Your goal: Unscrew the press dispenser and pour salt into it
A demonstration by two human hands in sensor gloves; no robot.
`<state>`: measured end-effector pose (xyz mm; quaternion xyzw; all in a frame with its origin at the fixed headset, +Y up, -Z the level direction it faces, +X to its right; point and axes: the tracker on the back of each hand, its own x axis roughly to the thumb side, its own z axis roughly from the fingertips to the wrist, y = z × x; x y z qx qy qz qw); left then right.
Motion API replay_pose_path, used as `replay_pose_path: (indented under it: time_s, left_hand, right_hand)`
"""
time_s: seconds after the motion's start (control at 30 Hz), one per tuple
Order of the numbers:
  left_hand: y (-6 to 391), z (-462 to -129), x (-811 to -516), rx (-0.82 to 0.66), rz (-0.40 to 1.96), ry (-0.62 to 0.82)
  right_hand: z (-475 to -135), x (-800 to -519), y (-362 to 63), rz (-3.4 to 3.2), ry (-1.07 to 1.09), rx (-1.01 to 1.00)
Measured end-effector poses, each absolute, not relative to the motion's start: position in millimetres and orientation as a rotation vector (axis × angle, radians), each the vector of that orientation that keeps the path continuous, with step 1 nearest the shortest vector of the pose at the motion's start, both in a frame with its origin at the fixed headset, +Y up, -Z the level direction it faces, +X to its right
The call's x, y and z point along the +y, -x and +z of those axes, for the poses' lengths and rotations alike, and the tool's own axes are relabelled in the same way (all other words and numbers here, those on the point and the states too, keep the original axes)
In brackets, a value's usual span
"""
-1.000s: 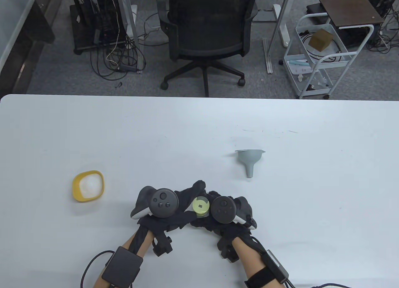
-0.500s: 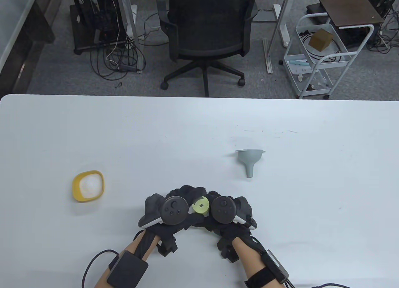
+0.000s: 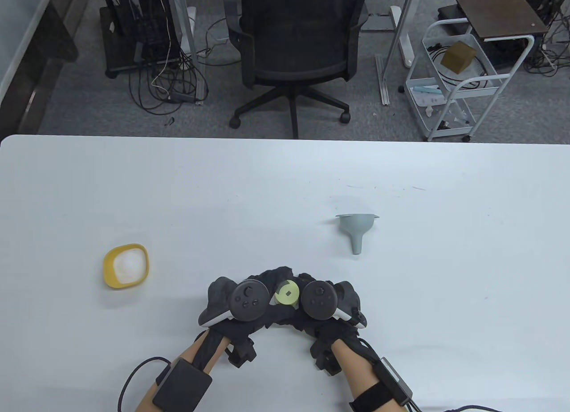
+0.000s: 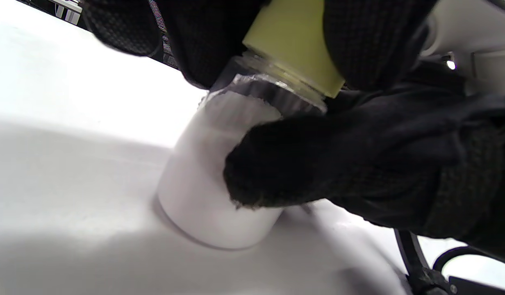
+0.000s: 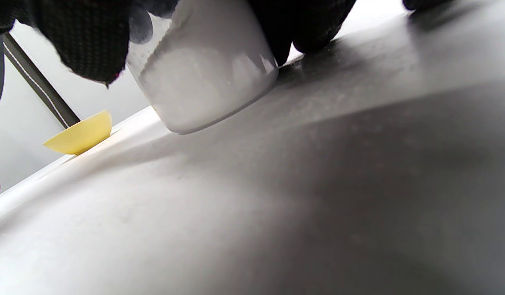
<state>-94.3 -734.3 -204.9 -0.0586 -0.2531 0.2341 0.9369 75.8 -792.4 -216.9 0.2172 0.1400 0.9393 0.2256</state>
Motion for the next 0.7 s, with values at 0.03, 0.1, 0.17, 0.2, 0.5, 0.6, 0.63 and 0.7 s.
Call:
replay_pose_path:
  time_s: [0.03, 0.1, 0.17, 0.2, 0.5, 0.6, 0.63, 0.7]
  left_hand:
    - [94.7, -204.6, -733.6, -0.518, 0.483, 0.117]
    - [96.5, -204.3, -730.8, -0.514, 0.514, 0.102]
    - [100.0, -204.6, -726.6, -0.511, 0.568, 0.092]
    - [102.2, -204.8, -724.5, -0.506, 0.588, 0.085]
    - [133.7, -211.2, -707.4, -0.444, 0.772, 0.061]
    - [141.2, -212.4, -704.5, -0.408, 0.707, 0.041]
    - [142.6, -212.5, -704.4, -0.395, 0.697, 0.032]
    - [146.0, -213.2, -704.3, -0.361, 0.699, 0.01]
  right_hand:
    - [-216.9, -792.4, -75.8, 2.59, -0.599, 0.386]
    - [-216.8, -792.4, -75.6, 2.59, -0.599, 0.386]
    - [-216.7, -792.4, -75.5, 2.59, -0.599, 0.386]
    - [-216.7, -792.4, -75.5, 2.59, -0.599, 0.386]
    - [-216.6, -792.5, -75.4, 2.591, -0.599, 0.391]
    - [-216.6, -792.3, -75.5, 2.591, -0.599, 0.394]
    - [-216.6, -792.3, -75.5, 2.591, -0.599, 0.394]
    - [-216.6, -792.2, -75.6, 2.589, -0.602, 0.396]
